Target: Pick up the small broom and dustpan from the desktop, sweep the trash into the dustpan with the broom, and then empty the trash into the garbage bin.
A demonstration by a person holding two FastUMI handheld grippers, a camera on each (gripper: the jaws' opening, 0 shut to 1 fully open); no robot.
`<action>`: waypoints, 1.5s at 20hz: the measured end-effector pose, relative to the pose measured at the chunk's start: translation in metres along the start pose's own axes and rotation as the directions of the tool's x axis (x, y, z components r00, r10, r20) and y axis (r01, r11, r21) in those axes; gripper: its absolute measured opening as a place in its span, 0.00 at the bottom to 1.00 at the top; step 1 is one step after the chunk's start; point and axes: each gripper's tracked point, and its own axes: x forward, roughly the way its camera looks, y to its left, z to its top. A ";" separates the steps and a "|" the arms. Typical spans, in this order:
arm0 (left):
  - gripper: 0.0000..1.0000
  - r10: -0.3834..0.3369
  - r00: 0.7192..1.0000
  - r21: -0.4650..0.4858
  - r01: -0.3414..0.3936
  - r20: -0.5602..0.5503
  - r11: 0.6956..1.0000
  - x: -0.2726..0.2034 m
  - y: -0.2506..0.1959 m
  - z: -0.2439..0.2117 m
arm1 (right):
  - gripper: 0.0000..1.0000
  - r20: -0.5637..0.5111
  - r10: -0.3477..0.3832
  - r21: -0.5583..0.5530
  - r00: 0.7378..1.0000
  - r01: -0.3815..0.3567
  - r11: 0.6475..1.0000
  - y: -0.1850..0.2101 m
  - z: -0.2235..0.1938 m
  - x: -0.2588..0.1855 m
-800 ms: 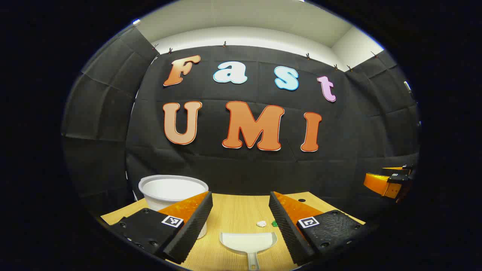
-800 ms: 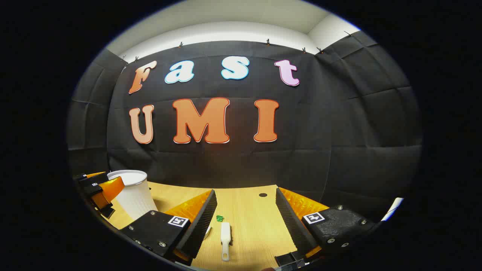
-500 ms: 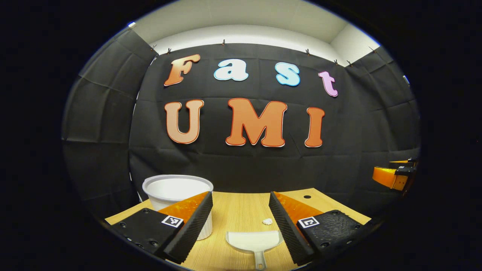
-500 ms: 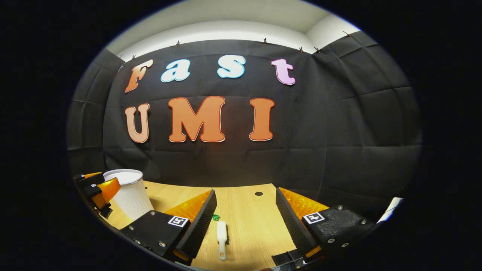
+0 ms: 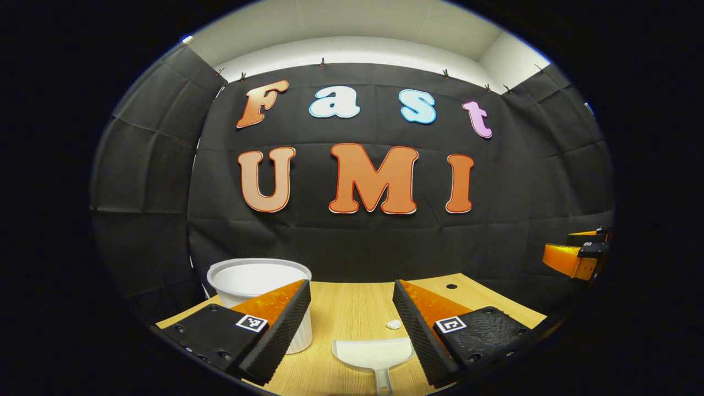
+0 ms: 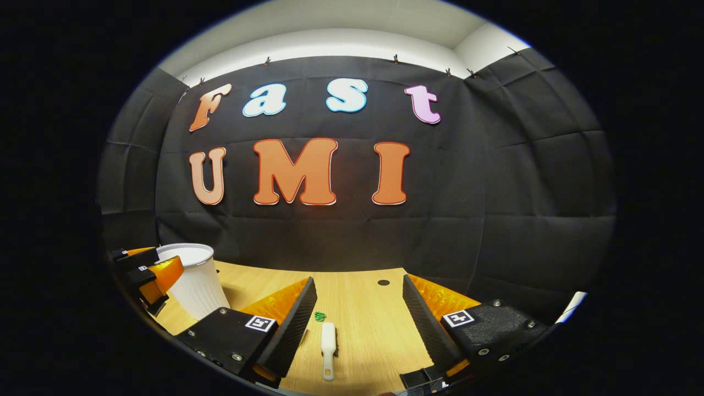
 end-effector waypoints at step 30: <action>0.95 -0.055 0.996 -0.022 0.054 -0.070 0.998 0.035 -0.023 -0.030 | 0.95 -0.090 0.030 -0.017 0.996 -0.031 0.999 -0.001 -0.022 0.016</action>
